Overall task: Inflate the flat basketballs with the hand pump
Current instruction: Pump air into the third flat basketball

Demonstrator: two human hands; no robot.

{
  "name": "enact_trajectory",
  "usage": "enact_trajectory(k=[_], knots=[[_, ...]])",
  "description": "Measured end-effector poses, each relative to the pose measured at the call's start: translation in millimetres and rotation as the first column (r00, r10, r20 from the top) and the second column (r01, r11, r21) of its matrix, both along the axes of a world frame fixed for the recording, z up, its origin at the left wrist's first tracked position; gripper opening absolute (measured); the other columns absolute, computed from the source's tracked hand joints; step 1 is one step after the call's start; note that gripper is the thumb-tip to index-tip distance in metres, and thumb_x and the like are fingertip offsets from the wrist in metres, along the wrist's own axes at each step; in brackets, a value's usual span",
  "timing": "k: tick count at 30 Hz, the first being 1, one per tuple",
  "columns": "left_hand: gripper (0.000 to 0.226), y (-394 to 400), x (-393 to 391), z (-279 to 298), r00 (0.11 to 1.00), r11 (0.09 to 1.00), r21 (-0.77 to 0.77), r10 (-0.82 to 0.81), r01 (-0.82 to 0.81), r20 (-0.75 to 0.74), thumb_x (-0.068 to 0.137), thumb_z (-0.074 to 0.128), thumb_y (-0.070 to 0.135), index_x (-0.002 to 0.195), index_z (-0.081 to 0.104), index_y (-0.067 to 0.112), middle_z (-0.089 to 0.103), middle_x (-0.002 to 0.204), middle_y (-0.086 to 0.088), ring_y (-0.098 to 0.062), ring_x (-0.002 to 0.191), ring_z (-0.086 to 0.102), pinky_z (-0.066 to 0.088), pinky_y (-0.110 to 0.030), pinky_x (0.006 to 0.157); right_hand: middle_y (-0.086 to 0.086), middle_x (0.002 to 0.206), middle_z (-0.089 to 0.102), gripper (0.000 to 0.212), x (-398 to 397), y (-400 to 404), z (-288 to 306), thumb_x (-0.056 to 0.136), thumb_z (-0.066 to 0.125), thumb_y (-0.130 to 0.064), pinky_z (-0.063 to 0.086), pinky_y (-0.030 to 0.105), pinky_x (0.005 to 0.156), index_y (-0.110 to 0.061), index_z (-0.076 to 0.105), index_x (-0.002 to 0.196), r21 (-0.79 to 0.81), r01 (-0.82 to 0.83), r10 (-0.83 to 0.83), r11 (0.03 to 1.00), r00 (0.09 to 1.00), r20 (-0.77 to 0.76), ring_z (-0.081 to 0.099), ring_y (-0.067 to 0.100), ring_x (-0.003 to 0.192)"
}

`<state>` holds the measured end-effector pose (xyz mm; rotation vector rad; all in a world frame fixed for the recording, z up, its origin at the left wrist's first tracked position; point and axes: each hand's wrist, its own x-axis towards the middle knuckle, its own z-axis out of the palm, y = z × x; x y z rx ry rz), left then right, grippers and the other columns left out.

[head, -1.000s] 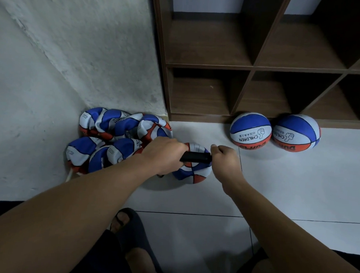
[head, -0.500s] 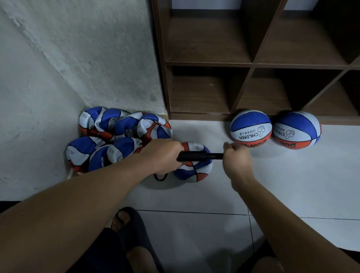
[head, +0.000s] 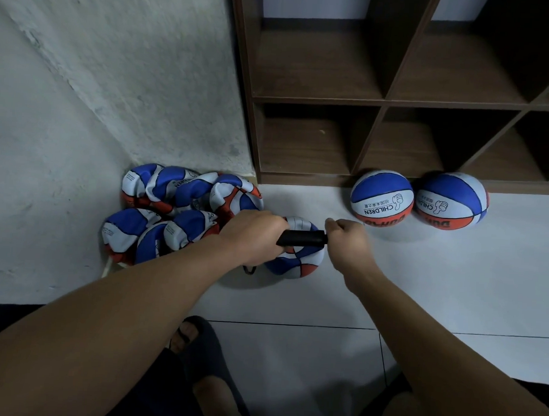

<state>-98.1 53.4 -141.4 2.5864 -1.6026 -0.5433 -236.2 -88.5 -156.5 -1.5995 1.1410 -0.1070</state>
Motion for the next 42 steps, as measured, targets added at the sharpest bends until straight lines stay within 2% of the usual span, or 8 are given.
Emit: enact_trajectory(k=[6, 11, 19, 21, 27, 31, 35, 42], knots=[[0.032, 20, 33, -4, 0.989, 0.994, 0.048, 0.092, -0.098, 0.116, 0.1, 0.06, 0.051, 0.075, 0.051, 0.033, 0.061, 0.07, 0.008, -0.011, 0.061, 0.06, 0.059, -0.039, 0.062, 0.007, 0.074, 0.046, 0.007, -15, -54, 4, 0.094, 0.062, -0.021, 0.03, 0.027, 0.047, -0.02, 0.056, 0.09, 0.079, 0.22, -0.222, 0.972, 0.975, 0.021, 0.037, 0.022, 0.063], [0.031, 13, 24, -12, 0.992, 0.997, 0.037, 0.068, -0.073, 0.109, 0.1, 0.061, 0.044, 0.074, 0.051, 0.031, 0.061, 0.069, 0.005, -0.016, 0.059, 0.06, 0.045, -0.033, 0.053, 0.008, 0.075, 0.049, 0.016, -10, -45, -1, 0.097, 0.054, -0.017, 0.034, 0.035, 0.054, -0.017, 0.053, 0.081, -0.008, 0.216, -0.216, 0.976, 0.976, -0.005, 0.04, 0.026, 0.065], [0.038, 2, -2, -1, 0.999, 1.0, 0.011, -0.022, 0.022, 0.034, 0.099, 0.066, 0.033, 0.073, 0.042, 0.046, 0.056, 0.069, 0.005, -0.023, 0.066, 0.062, 0.054, -0.038, 0.062, 0.008, 0.072, 0.05, 0.032, -1, 2, -11, 0.108, 0.044, -0.026, 0.037, 0.038, 0.059, -0.006, 0.059, 0.087, -0.016, 0.033, -0.033, 0.999, 0.998, -0.043, 0.045, 0.022, 0.063], [0.008, 0, 0, -6, 0.994, 0.999, 0.024, -0.027, 0.025, 0.102, 0.097, 0.065, 0.036, 0.09, 0.062, 0.034, 0.056, 0.068, 0.005, -0.02, 0.061, 0.06, 0.056, -0.038, 0.058, 0.007, 0.07, 0.048, 0.031, 0, 5, -13, 0.106, 0.045, -0.025, 0.035, 0.037, 0.058, -0.009, 0.056, 0.082, 0.006, 0.038, -0.037, 0.999, 0.999, -0.035, 0.043, 0.022, 0.061], [0.02, -3, 3, -12, 0.987, 0.999, -0.023, -0.044, 0.048, 0.154, 0.098, 0.063, 0.043, 0.115, 0.067, 0.033, 0.058, 0.069, 0.006, -0.018, 0.059, 0.06, 0.053, -0.036, 0.054, 0.008, 0.069, 0.04, 0.029, 1, -1, -9, 0.102, 0.048, -0.024, 0.03, 0.038, 0.058, -0.011, 0.048, 0.076, 0.023, 0.059, -0.058, 0.998, 0.998, -0.013, 0.037, 0.025, 0.063], [0.017, 1, 7, -17, 0.993, 1.0, -0.016, -0.017, 0.019, 0.115, 0.097, 0.063, 0.046, 0.109, 0.069, 0.035, 0.059, 0.07, 0.008, -0.012, 0.059, 0.059, 0.053, -0.034, 0.053, 0.009, 0.071, 0.04, 0.027, -1, -13, -6, 0.101, 0.053, -0.027, 0.03, 0.038, 0.057, -0.011, 0.049, 0.079, 0.042, 0.024, -0.023, 0.999, 1.0, -0.02, 0.037, 0.025, 0.063], [0.038, 17, 24, -16, 0.996, 0.998, -0.032, 0.048, -0.046, 0.08, 0.104, 0.053, 0.055, 0.072, 0.051, 0.035, 0.06, 0.066, 0.006, -0.015, 0.058, 0.06, 0.051, -0.035, 0.055, 0.01, 0.076, 0.05, 0.015, -14, -48, -5, 0.097, 0.057, -0.024, 0.034, 0.03, 0.047, -0.016, 0.053, 0.085, -0.016, 0.15, -0.15, 0.989, 0.989, -0.016, 0.042, 0.026, 0.064], [0.024, 19, 21, -24, 0.994, 0.998, 0.032, 0.042, -0.045, 0.1, 0.101, 0.061, 0.049, 0.084, 0.054, 0.033, 0.06, 0.07, 0.007, -0.015, 0.059, 0.06, 0.057, -0.039, 0.059, 0.011, 0.078, 0.052, 0.021, -18, -35, -12, 0.101, 0.053, -0.023, 0.039, 0.04, 0.061, -0.012, 0.054, 0.083, -0.056, 0.196, -0.196, 0.979, 0.981, 0.0, 0.046, 0.028, 0.072]])
